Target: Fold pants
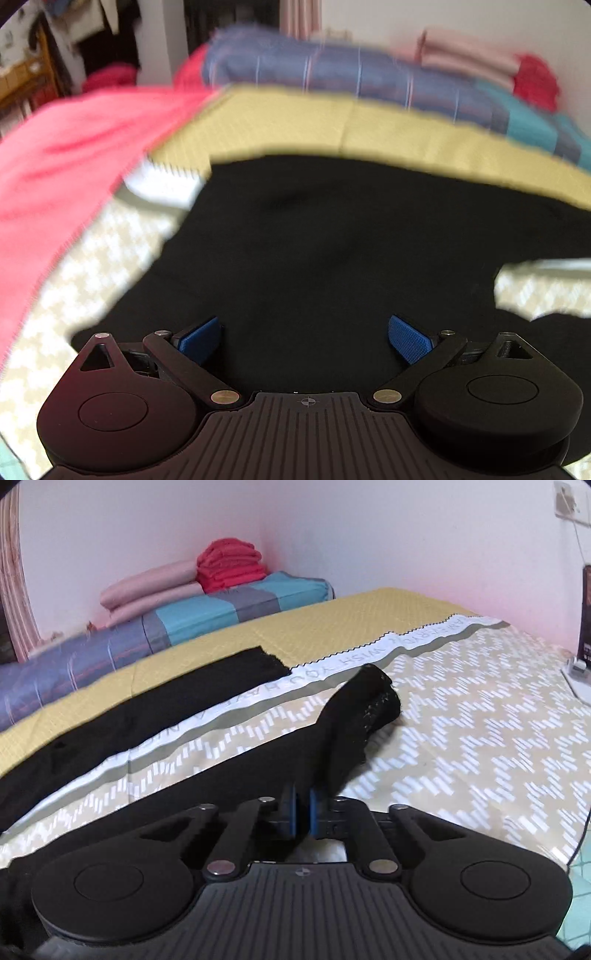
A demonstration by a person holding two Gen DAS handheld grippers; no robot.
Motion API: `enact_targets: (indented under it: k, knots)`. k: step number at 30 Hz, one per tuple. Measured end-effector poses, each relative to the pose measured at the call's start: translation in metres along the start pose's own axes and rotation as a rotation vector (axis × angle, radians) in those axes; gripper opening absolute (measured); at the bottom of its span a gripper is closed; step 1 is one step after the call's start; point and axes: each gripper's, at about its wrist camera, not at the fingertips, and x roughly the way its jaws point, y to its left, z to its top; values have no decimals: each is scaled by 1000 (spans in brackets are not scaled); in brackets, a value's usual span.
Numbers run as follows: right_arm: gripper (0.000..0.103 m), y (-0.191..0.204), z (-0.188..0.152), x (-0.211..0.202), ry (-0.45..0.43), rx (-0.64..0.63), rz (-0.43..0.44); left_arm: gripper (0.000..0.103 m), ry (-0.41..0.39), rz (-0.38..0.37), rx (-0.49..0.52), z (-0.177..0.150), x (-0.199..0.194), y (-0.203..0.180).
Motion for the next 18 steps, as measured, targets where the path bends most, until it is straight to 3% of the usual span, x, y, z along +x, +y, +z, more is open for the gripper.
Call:
enact_targets:
  k: [3,9,11,12,13,14,15,16,18]
  knots:
    - [8,-30,-2,-1,11,97,3,103,-46,26,43,-8,4,-3]
    - [10,-50,1,-4,6,221,38,103,-30,6,14,-5,5,1]
    - [26,-45,3,-7,-21,230,-28,103,-34,4,22,-6,4,1]
    - [27,-37,3,-12,-49,198,-73,103,-37,3,25,-8,2,0]
    - [37,-29,2,-17,-82,156,-99,103,-40,3,28,-9,2,0]
    - [55,-20,1,-22,-105,117,-100,103,-41,4,29,-8,3,-1]
    - [63,-10,-1,-27,-121,81,-86,103,-41,7,30,-8,3,-2]
    - [69,1,-3,-32,-134,41,-63,103,-39,10,29,-7,3,-2]
    - [69,27,-8,-41,-124,-63,19,103,-34,17,29,-7,3,-4]
